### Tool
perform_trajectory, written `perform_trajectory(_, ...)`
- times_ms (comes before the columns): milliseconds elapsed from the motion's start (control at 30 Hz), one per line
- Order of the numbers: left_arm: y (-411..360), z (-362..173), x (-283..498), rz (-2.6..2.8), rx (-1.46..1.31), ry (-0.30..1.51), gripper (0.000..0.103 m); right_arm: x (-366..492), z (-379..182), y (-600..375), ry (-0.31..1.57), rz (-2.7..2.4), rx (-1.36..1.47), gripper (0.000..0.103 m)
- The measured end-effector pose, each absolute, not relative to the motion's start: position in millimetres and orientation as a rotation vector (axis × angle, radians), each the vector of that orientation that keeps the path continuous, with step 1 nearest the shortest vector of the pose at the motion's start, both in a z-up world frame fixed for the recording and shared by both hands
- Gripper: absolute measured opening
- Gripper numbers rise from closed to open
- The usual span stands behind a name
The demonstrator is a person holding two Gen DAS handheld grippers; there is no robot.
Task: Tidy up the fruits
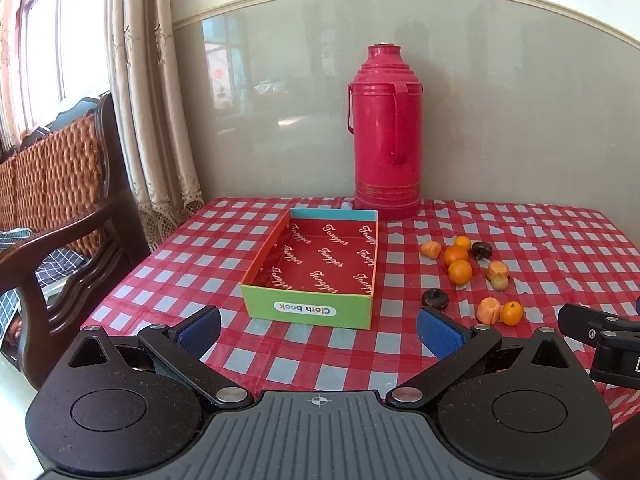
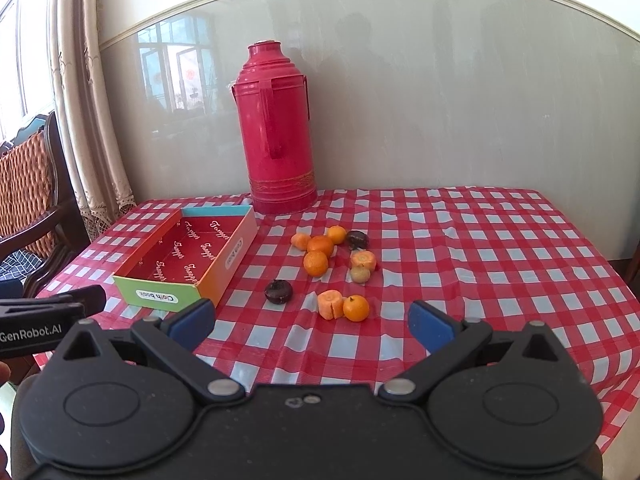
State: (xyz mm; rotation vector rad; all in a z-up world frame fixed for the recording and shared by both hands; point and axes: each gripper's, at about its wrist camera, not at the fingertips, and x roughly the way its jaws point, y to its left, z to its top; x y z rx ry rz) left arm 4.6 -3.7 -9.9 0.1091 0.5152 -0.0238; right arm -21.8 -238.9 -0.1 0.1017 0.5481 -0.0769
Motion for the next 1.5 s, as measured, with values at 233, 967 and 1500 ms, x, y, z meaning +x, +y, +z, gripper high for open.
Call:
perform_trajectory(233, -6.6, -12.2, 6.0, -0.031, 0.13, 0.511, 0.103, -21.4, -1.2, -239.3, 0.55, -0.079, 0.105, 0.097)
perform_trajectory(967, -90.0, -60.5, 58.5, -0.214, 0.391, 0.497, 0.103, -8.3, -23.9, -345.8, 0.404, -0.24, 0.311, 0.097)
perform_trajectory(1500, -139.7, -128.5, 164.9, -0.326, 0.377, 0.61, 0.102, 23.2, -75.5, -353.7, 0.314, -0.353, 0.272, 0.097)
